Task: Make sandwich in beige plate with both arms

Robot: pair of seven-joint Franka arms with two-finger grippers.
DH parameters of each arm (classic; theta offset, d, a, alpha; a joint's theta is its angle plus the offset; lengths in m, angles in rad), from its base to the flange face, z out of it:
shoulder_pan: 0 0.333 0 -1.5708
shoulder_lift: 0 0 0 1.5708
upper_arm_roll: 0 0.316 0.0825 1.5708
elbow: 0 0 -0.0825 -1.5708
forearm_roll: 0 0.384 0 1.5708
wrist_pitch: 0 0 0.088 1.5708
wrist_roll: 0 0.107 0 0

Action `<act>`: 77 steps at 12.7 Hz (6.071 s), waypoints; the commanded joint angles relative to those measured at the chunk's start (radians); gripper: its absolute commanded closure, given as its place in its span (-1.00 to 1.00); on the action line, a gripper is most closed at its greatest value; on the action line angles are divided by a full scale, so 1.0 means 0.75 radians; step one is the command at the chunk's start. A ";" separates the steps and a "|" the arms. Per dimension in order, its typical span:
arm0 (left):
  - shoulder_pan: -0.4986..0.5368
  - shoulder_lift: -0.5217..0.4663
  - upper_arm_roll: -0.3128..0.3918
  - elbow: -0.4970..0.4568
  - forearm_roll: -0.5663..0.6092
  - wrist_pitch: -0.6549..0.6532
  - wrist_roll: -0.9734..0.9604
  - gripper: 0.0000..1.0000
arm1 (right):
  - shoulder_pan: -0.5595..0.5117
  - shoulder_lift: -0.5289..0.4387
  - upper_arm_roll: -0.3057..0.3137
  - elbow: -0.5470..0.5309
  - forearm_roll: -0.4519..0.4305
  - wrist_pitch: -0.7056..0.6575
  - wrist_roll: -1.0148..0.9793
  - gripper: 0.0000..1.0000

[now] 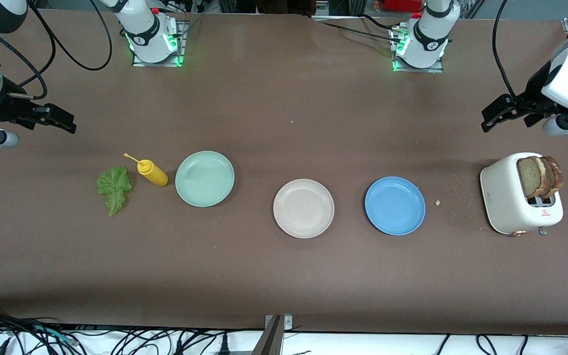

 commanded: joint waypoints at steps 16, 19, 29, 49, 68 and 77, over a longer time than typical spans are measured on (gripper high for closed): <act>0.031 -0.006 -0.005 0.019 0.022 -0.073 0.312 -1.00 | 0.003 -0.006 -0.003 -0.002 0.005 0.016 -0.023 -1.00; 0.031 -0.004 -0.003 0.019 0.024 -0.073 0.312 -1.00 | 0.003 -0.006 -0.003 -0.004 0.005 0.014 -0.025 -1.00; 0.021 0.019 -0.007 0.024 0.024 -0.065 0.310 -1.00 | 0.001 -0.004 -0.001 -0.004 0.007 0.028 -0.023 -1.00; 0.009 0.027 -0.011 0.024 0.075 -0.061 0.312 -1.00 | 0.003 -0.002 -0.001 -0.006 0.014 0.040 -0.023 -1.00; 0.009 0.027 -0.013 0.024 0.075 -0.063 0.310 -1.00 | 0.003 0.000 -0.001 -0.010 0.014 0.048 -0.023 -1.00; 0.003 0.027 -0.013 0.024 0.075 -0.061 0.310 -1.00 | 0.003 0.002 -0.001 -0.010 0.014 0.048 -0.025 -1.00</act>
